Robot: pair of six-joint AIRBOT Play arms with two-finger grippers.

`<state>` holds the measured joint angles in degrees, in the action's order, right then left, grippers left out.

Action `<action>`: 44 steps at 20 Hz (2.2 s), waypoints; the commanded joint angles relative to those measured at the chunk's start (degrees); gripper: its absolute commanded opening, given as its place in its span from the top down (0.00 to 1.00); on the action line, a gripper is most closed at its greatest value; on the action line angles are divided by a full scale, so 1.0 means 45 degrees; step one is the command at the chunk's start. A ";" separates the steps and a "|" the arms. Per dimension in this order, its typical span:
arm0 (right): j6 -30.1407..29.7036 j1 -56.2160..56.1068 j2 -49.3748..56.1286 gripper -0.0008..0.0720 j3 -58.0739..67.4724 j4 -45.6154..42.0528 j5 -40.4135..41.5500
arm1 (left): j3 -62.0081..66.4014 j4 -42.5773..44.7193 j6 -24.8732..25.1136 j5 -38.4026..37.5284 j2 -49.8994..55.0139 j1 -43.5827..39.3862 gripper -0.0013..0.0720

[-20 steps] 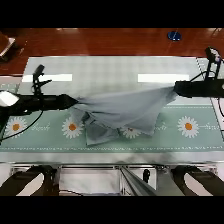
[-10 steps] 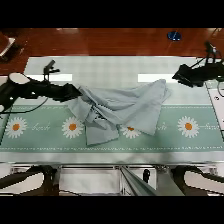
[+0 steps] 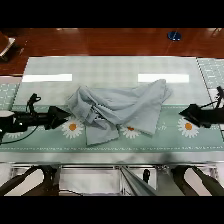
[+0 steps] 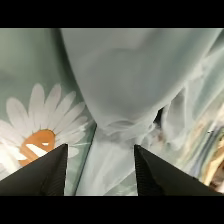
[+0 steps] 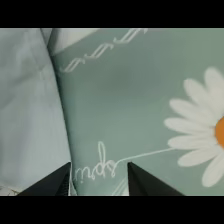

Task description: Fold the shirts.

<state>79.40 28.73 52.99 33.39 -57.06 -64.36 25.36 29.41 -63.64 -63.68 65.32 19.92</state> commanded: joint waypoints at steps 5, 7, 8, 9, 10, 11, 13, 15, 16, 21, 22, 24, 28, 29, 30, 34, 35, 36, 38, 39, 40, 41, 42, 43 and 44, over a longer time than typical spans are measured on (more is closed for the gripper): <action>-0.0894 0.0228 -0.0937 0.43 -0.2293 0.1608 0.0063 | -0.1515 -0.3740 0.1311 0.4085 -0.0117 -0.2623 0.29; -0.0899 0.0228 -0.0937 0.43 -0.2293 0.1598 -0.0049 | -0.1375 -0.4313 0.1472 0.4775 0.0248 -0.3327 0.29; -0.0894 0.0228 -0.0937 0.43 -0.2293 0.1588 -0.0053 | -0.1229 -0.4580 0.1477 0.4828 0.0559 -0.3502 0.29; -0.0889 0.0228 -0.0937 0.43 -0.2293 0.1588 -0.0049 | -0.1054 -0.4818 0.1491 0.4799 0.0918 -0.3623 0.29; -0.0889 0.0228 -0.0937 0.43 -0.2293 0.1588 -0.0053 | -0.0835 -0.4964 0.1632 0.4711 0.1268 -0.3730 0.29; -0.0865 0.0228 -0.0937 0.43 -0.2293 0.1579 -0.0107 | -0.0602 -0.5022 0.1666 0.4367 0.1540 -0.3745 0.34; -0.0850 0.0228 -0.0937 0.43 -0.2293 0.1491 -0.0301 | -0.0117 -0.5017 0.2346 0.3487 0.1656 -0.3682 0.93; -0.0787 0.0228 -0.0937 0.43 -0.2322 0.1112 -0.0593 | 0.0413 -0.5008 0.2977 0.2463 0.1651 -0.3434 0.95; -0.0719 0.0180 -0.0923 0.43 -0.2438 0.0947 -0.0777 | 0.0627 -0.5003 0.3016 0.2016 0.1651 -0.3264 0.95; -0.0219 -0.2093 0.0291 0.43 -0.2827 0.1496 0.0209 | 0.1195 -0.4823 0.3045 0.0986 0.1647 -0.2919 0.95; -0.0209 -0.2511 0.0607 0.43 -0.2803 0.1914 0.0787 | 0.1200 -0.4823 0.3045 0.0986 0.1647 -0.2924 0.95; -0.0117 -0.3303 0.1443 0.43 -0.2671 0.2594 0.1695 | 0.1200 -0.4823 0.3045 0.0981 0.1647 -0.2924 0.95; -0.0243 -0.5110 0.3405 0.43 -0.1467 0.3419 0.2181 | 0.1200 -0.4823 0.3050 0.0797 0.1647 -0.2924 0.95; -0.0228 -0.5629 0.3784 0.44 -0.1069 0.3444 0.2161 | 0.1200 -0.4823 0.3055 0.0665 0.1647 -0.2924 0.95; -0.0175 -0.6101 0.4090 0.50 -0.0675 0.3424 0.2273 | 0.1200 -0.4823 0.3113 0.0554 0.1647 -0.2924 0.95; -0.0423 -0.6625 0.4600 0.96 0.1477 0.3395 0.1885 | 0.1545 -0.4833 0.3191 0.0253 0.1642 -0.2754 0.95; -0.0423 -0.6445 0.4517 0.96 0.2574 0.3138 0.1161 | 0.2059 -0.4833 0.3177 -0.0277 0.1598 -0.2463 0.95; -0.0253 -0.6246 0.4303 0.96 0.3857 0.2667 0.0476 | 0.2841 -0.4838 0.3011 -0.0981 0.1506 -0.2055 0.95; 0.0826 -0.5804 0.3546 0.96 0.7427 0.1054 -0.0355 | 0.5241 -0.4881 0.2006 -0.1875 0.1001 -0.1054 0.95; 0.1258 -0.5649 0.3240 0.96 0.9330 0.0306 -0.0549 | 0.6591 -0.4872 0.1501 -0.1919 0.0636 -0.0622 0.95; 0.1520 -0.5523 0.3007 0.96 1.1482 -0.0369 -0.0860 | 0.8155 -0.4867 0.1010 -0.1914 0.0262 -0.0185 0.95; 0.1574 -0.5459 0.2866 0.96 1.3464 -0.0835 -0.1326 | 0.9622 -0.4852 0.0680 -0.1919 -0.0058 0.0170 0.95; 0.1545 -0.5445 0.2720 0.96 1.5499 -0.1088 -0.1904 | 1.1142 -0.4682 0.0437 -0.1972 -0.0389 0.0520 0.95; 0.1481 -0.5445 0.2545 0.96 1.7238 -0.1273 -0.2297 | 1.2458 -0.4114 0.0107 -0.1967 -0.0704 0.0801 0.95; 0.1447 -0.5445 0.2317 0.96 1.8884 -0.1554 -0.2599 | 1.3789 -0.3060 -0.0359 -0.1962 -0.1069 0.1054 0.95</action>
<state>84.75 3.70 65.82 96.40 -58.15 -70.26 71.09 9.28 -59.44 -71.88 64.36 20.69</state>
